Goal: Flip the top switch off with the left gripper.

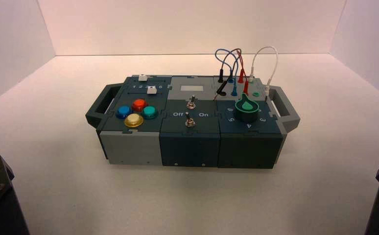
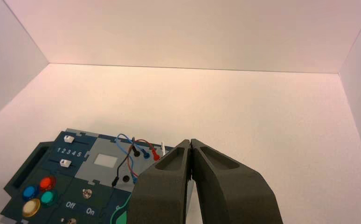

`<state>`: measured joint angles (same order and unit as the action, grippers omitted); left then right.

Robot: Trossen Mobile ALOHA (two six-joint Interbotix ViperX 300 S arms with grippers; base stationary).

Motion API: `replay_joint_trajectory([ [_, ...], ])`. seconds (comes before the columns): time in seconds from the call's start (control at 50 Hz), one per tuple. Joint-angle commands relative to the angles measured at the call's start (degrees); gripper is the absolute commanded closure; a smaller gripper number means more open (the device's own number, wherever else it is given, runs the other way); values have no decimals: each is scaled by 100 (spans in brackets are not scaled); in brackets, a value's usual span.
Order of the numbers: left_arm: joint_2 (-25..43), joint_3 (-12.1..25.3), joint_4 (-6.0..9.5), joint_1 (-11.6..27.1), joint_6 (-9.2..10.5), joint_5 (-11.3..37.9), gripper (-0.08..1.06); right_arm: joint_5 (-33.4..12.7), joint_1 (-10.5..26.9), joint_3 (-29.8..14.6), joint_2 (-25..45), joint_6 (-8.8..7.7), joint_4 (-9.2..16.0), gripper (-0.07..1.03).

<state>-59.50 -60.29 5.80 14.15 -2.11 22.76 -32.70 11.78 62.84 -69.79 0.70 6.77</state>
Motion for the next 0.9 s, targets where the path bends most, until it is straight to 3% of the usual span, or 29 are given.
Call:
replay_joint_trajectory([
  [0.02,26,79,-9,9,-44,-26,101,44,18,-176,35,9,18,99],
  [0.54,35,44,-9,9,-35,-26,101,62,9,-176,132,9,35,99],
  [0.9,88,53,114,220,79,246,101,44,9,-176,316,18,185,99],
])
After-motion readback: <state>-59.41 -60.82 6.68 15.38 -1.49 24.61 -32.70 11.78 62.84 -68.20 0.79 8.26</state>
